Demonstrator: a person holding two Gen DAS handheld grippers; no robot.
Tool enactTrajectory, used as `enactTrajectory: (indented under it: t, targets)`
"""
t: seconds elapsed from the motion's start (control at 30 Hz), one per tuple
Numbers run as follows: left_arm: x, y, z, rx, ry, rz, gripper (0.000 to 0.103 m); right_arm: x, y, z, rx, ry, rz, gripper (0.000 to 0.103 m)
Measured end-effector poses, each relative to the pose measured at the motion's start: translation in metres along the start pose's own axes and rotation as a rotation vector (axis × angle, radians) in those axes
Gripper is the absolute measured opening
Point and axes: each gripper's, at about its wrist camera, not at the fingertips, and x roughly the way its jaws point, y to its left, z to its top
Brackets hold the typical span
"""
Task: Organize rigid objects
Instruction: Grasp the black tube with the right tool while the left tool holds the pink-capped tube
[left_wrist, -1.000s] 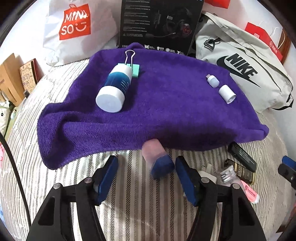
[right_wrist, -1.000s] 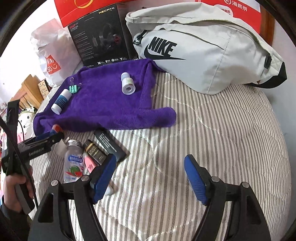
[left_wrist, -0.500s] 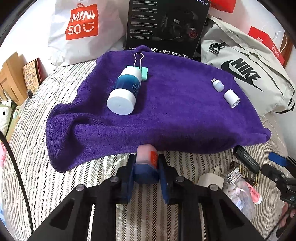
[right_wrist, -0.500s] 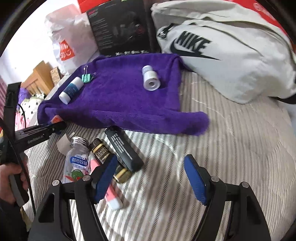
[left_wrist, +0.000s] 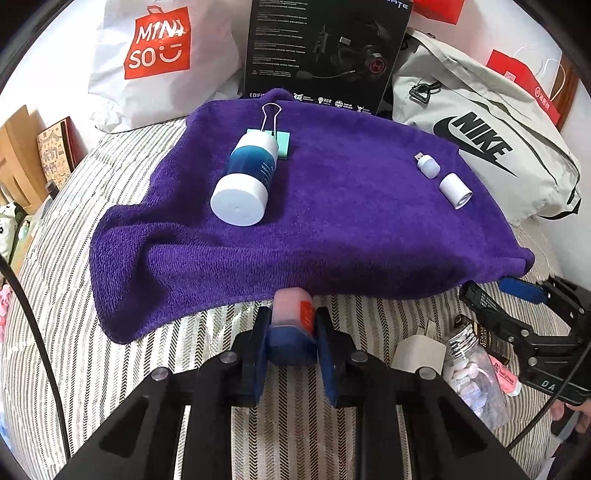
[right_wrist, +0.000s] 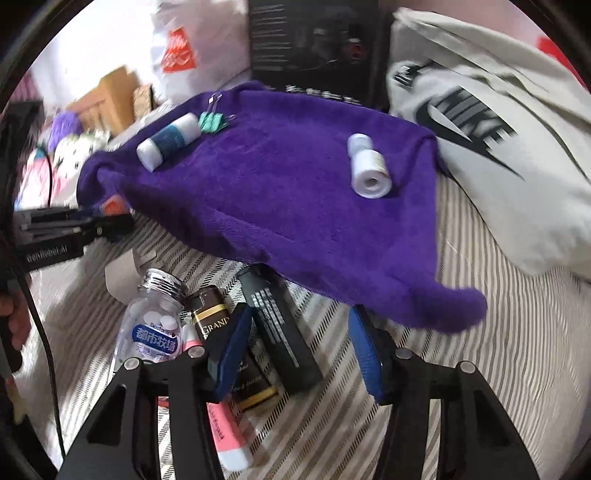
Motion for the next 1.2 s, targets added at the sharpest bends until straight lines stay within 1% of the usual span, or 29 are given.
enactTrajectory:
  t: [0.1, 0.13, 0.17, 0.2, 0.23, 0.27, 0.33, 0.43, 0.5, 0.57, 0.63, 0.8, 0.87, 1.0, 1.07, 1.13, 1.2]
  targets:
    - [0.0, 0.001, 0.001, 0.001, 0.002, -0.006, 0.023, 0.004, 0.003, 0.002, -0.048, 0.015, -0.005, 0.053]
    - [0.0, 0.001, 0.0, 0.002, 0.001, -0.007, 0.023, 0.005, 0.004, 0.002, -0.048, 0.014, 0.009, 0.047]
    - [0.0, 0.0, 0.0, 0.004, -0.002, -0.005, 0.023, 0.005, 0.002, 0.001, -0.032, 0.01, 0.05, 0.038]
    - [-0.001, 0.0, 0.0, 0.008, -0.004, -0.002, 0.023, 0.004, 0.0, 0.001, -0.012, 0.012, 0.069, 0.037]
    - [-0.001, -0.001, -0.001, 0.013, -0.006, 0.002, 0.023, 0.003, -0.003, 0.0, 0.014, 0.017, 0.07, 0.034]
    - [-0.001, -0.001, -0.001, 0.016, -0.006, 0.004, 0.023, 0.002, -0.004, -0.002, 0.024, 0.021, 0.065, 0.029]
    - [-0.002, -0.002, -0.002, 0.022, -0.003, 0.005, 0.023, -0.003, -0.006, -0.006, 0.057, 0.038, 0.047, 0.026]
    - [-0.004, -0.001, -0.007, 0.033, -0.001, 0.01, 0.023, -0.013, -0.014, -0.021, 0.137, 0.057, 0.019, 0.025]
    - [-0.007, 0.0, -0.011, 0.043, -0.004, 0.022, 0.023, -0.021, -0.022, -0.034, 0.193, 0.066, -0.02, 0.025]
    - [-0.009, 0.001, -0.015, 0.051, -0.005, 0.031, 0.023, -0.026, -0.028, -0.042, 0.222, 0.066, -0.025, 0.025]
    - [-0.01, 0.002, -0.018, 0.058, -0.005, 0.03, 0.023, -0.027, -0.027, -0.045, 0.218, 0.067, -0.029, 0.025]
    - [-0.009, -0.002, -0.019, 0.084, -0.01, 0.052, 0.023, -0.026, -0.019, -0.043, 0.148, 0.069, -0.067, 0.025]
    - [-0.008, -0.002, -0.019, 0.089, -0.016, 0.052, 0.023, -0.025, -0.02, -0.044, 0.14, 0.065, -0.055, 0.025]
    - [-0.009, 0.0, -0.018, 0.088, -0.018, 0.037, 0.023, -0.025, -0.026, -0.044, 0.164, 0.057, -0.016, 0.024]
    - [-0.011, 0.005, -0.018, 0.07, -0.007, 0.001, 0.023, -0.026, -0.026, -0.042, 0.17, 0.063, -0.009, 0.023]
    - [-0.014, 0.01, -0.017, 0.047, -0.003, -0.033, 0.023, -0.03, -0.027, -0.042, 0.195, 0.055, 0.019, 0.023]
    - [-0.018, 0.012, -0.018, 0.048, -0.007, -0.029, 0.023, -0.032, -0.025, -0.042, 0.204, 0.048, 0.03, 0.023]
